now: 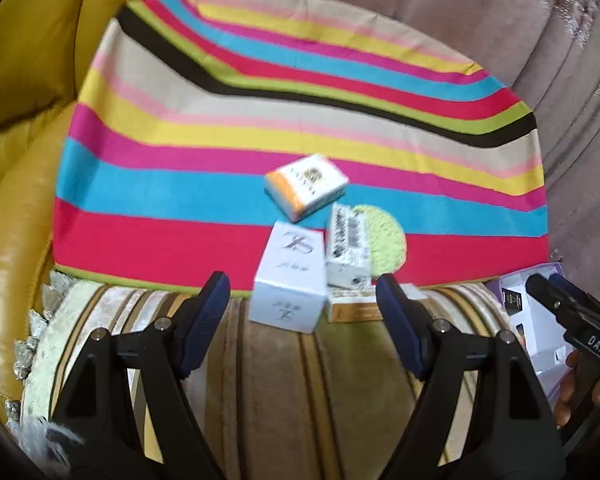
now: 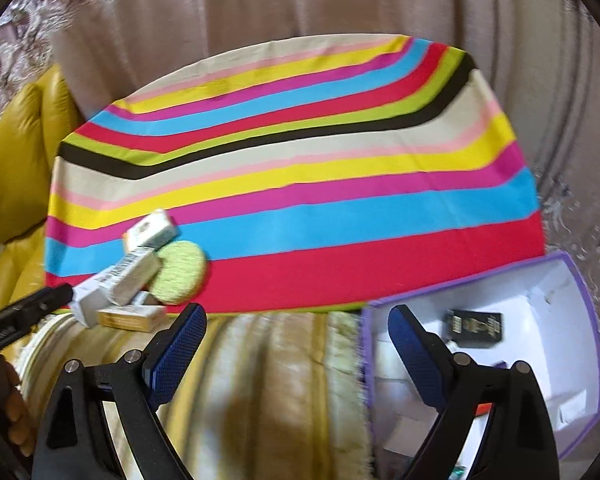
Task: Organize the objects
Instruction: 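Move both grippers back over the remaining boxes on the cloth, then grasp the white SF box with the left gripper while right grasps a white medicine box, then carry both boxes over the purple box and open both grippers to drop them, then move both grippers back over the dental box and small white box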
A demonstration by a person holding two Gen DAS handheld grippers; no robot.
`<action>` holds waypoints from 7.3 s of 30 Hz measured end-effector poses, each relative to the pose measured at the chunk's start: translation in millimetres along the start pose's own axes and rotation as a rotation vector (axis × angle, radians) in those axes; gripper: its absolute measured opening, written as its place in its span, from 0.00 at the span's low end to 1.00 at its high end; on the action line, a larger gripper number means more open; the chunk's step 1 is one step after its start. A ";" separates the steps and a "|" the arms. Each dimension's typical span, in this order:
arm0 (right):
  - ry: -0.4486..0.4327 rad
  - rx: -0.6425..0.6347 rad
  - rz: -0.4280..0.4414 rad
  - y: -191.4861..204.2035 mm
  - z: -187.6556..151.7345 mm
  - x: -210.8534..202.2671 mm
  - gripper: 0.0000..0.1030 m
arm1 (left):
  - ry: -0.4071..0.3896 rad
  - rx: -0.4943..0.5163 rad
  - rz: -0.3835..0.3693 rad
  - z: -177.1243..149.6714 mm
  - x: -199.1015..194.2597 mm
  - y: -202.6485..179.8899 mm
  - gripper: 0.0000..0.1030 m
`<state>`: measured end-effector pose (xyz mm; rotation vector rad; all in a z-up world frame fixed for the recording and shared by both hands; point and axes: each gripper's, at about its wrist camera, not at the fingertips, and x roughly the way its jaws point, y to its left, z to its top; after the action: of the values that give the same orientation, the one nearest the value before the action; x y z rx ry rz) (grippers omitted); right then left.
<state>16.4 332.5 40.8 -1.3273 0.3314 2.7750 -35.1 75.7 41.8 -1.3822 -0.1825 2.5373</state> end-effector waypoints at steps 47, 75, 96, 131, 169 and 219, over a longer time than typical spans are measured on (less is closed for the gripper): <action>0.140 -0.647 0.126 209.9 20.5 107.1 1.00 | -0.015 -0.268 -0.056 -11.3 15.8 113.7 0.44; 0.117 -0.560 0.147 191.8 27.9 113.0 0.74 | -0.057 -0.146 0.066 -0.2 3.7 79.7 0.44; 0.003 -0.173 0.033 41.0 16.6 31.3 0.74 | -0.089 0.122 -0.044 2.1 1.6 -53.9 0.44; 0.011 0.311 -0.283 -199.3 -68.1 -38.0 0.75 | 0.166 0.516 -0.398 -56.1 44.8 -277.1 0.47; 0.065 0.095 -0.072 -75.2 -33.0 -1.6 0.85 | 0.060 0.001 -0.109 -14.6 18.3 -76.9 0.91; 0.276 -0.095 0.176 123.0 1.3 83.4 0.87 | 0.042 -0.215 0.070 -11.1 6.0 65.4 0.82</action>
<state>-53.8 208.6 -1.8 -1.7936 0.3463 2.7747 -39.1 14.4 16.2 -1.5427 -0.4168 2.6058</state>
